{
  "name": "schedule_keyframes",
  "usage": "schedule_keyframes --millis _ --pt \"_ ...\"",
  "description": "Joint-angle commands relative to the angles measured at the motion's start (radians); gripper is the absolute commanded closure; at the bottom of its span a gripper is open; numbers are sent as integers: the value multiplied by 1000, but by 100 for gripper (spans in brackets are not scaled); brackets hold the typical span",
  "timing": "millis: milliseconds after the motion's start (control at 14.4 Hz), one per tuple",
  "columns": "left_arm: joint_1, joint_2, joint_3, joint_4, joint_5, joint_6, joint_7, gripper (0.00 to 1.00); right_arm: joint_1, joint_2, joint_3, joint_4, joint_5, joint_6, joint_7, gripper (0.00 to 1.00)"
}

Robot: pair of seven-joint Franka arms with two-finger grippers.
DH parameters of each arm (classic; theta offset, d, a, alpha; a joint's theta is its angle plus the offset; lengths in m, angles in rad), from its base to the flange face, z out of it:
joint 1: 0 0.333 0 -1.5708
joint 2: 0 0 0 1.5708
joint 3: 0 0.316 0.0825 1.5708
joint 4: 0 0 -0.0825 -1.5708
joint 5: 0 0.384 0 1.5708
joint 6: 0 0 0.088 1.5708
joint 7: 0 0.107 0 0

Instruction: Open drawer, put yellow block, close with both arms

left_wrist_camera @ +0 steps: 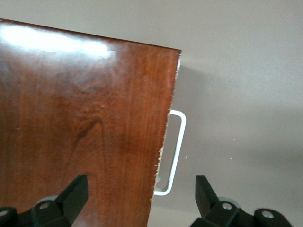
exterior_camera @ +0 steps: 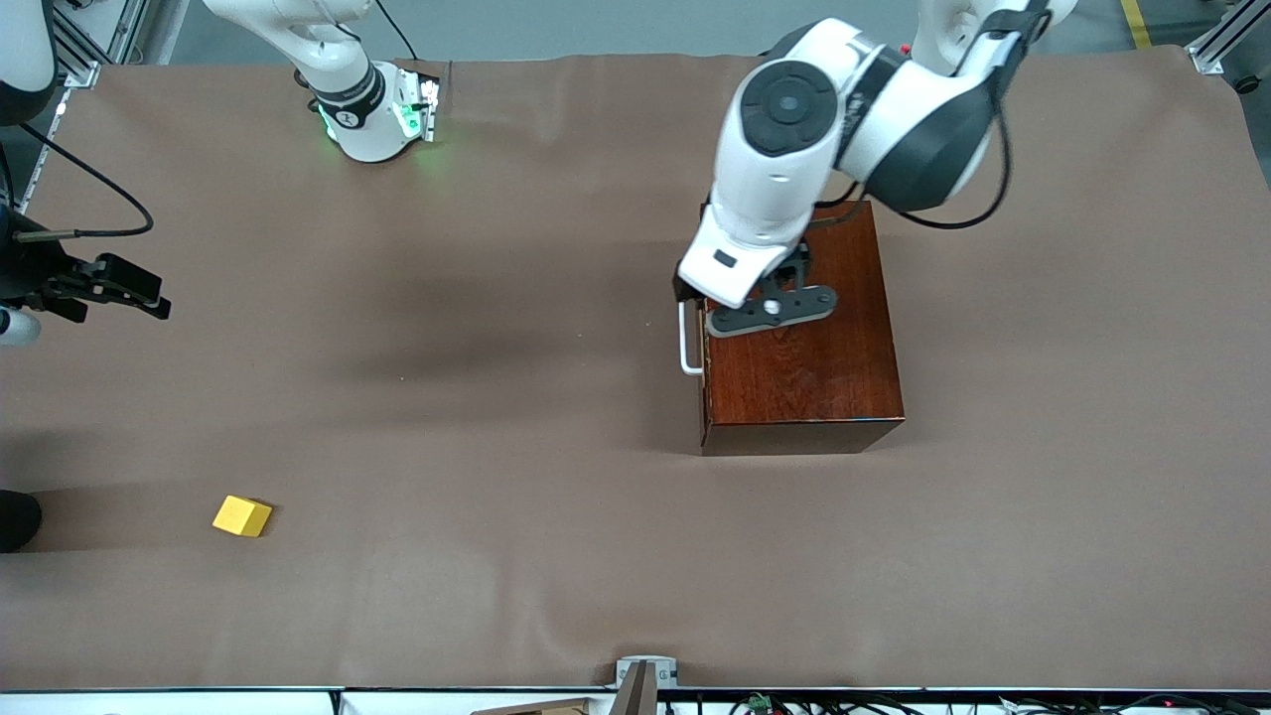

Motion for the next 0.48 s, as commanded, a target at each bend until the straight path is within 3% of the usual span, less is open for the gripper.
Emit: schedule_keyframes --millis 0,415 --pt "-45 37 15 31 43 40 -49 0 -3 -12 0 3 -3 -6 -4 0" --pt "-68 60 15 38 44 66 -71 0 -1 -18 -2 4 -26 -9 -28 0"
